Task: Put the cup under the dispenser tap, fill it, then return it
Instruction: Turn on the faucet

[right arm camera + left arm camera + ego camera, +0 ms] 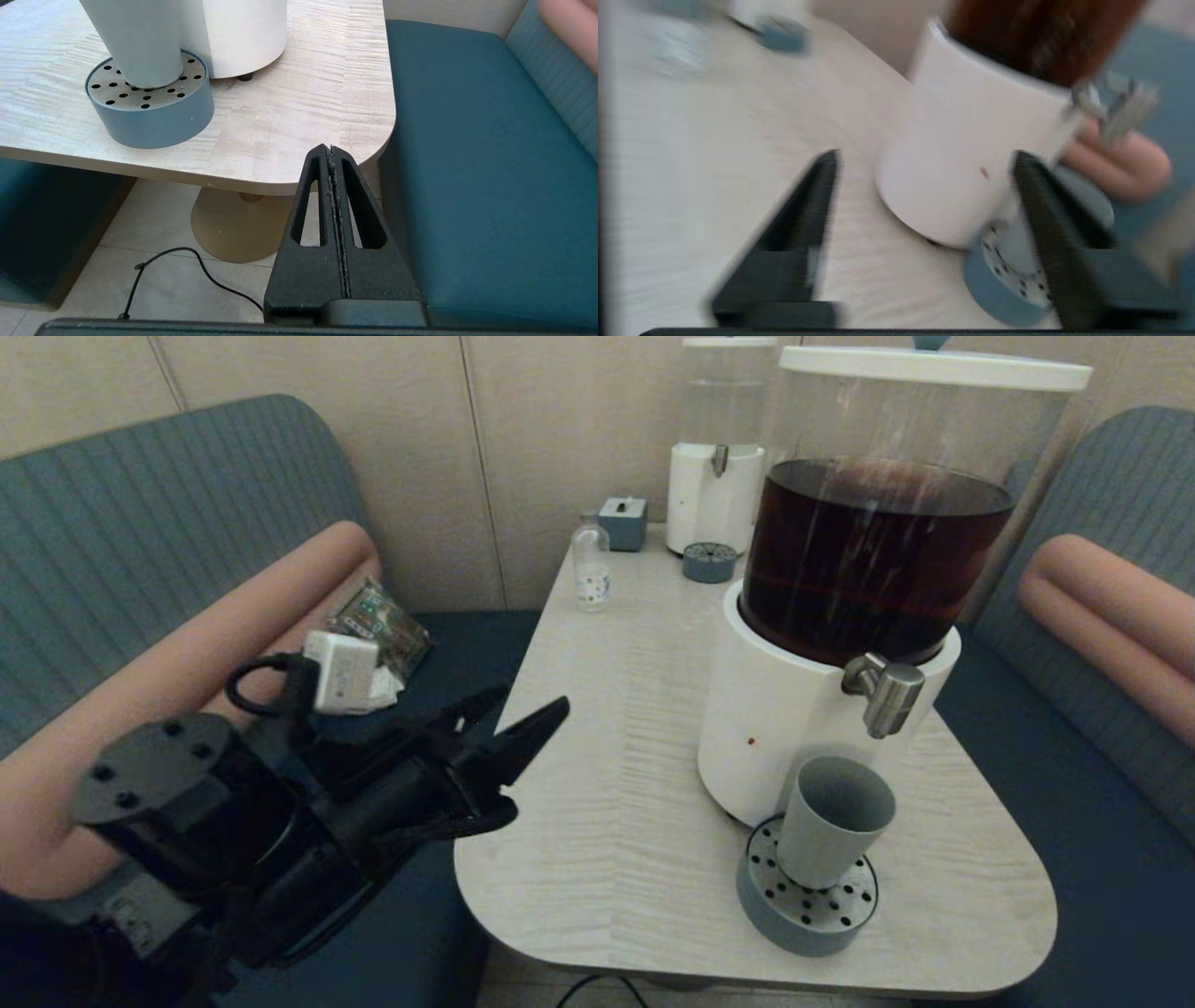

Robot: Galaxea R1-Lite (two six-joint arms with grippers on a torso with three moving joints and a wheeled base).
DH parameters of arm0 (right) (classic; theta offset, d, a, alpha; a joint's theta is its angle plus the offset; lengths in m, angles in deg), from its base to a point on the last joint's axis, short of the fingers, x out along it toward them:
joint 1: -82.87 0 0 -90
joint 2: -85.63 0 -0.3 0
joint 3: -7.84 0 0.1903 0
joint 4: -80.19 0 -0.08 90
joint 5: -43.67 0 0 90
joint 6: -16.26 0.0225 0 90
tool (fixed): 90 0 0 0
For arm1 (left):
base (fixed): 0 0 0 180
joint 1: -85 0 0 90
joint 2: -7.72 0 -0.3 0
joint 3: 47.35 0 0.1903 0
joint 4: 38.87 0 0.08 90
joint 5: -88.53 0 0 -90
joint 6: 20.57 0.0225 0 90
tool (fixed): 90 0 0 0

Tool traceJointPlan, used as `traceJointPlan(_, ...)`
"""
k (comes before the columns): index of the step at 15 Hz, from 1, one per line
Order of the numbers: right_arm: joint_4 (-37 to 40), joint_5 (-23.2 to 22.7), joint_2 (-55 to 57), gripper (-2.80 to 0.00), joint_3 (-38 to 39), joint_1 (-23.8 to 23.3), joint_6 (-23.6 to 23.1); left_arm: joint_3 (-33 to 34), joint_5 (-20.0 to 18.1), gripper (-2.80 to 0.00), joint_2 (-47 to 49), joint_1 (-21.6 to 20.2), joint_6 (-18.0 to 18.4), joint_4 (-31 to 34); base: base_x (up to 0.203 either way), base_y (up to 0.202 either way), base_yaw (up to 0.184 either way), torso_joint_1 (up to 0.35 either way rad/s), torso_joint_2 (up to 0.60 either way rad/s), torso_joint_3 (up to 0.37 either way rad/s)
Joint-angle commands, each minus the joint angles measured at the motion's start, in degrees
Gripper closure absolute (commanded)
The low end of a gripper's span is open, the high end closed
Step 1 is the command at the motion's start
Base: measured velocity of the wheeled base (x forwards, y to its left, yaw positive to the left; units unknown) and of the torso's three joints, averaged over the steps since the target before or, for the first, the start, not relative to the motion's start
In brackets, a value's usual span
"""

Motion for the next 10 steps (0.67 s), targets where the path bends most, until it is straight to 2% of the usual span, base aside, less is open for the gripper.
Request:
traceJointPlan(1,-0.02,-0.01,-0.11,0.00,0.01,0.06,-0.03,1.68,0.33,0.00,-6.80,-2.58,-0.74,-0.48,0.000,0.000,0.000,0.000,0.00,0.000)
traceJointPlan(7,-0.02,-0.01,-0.11,0.00,0.09,0.06,-0.03,6.37,2.24,0.00,-20.02,-15.32,-2.37,-0.48,0.000,0.000,0.000,0.000,0.00,0.000)
traceJointPlan(10,-0.02,-0.01,-0.11,0.00,0.01,0.05,-0.03,9.19,2.36,0.00,-24.47,-25.44,-2.02,-0.48,0.000,0.000,0.000,0.000,0.00,0.000)
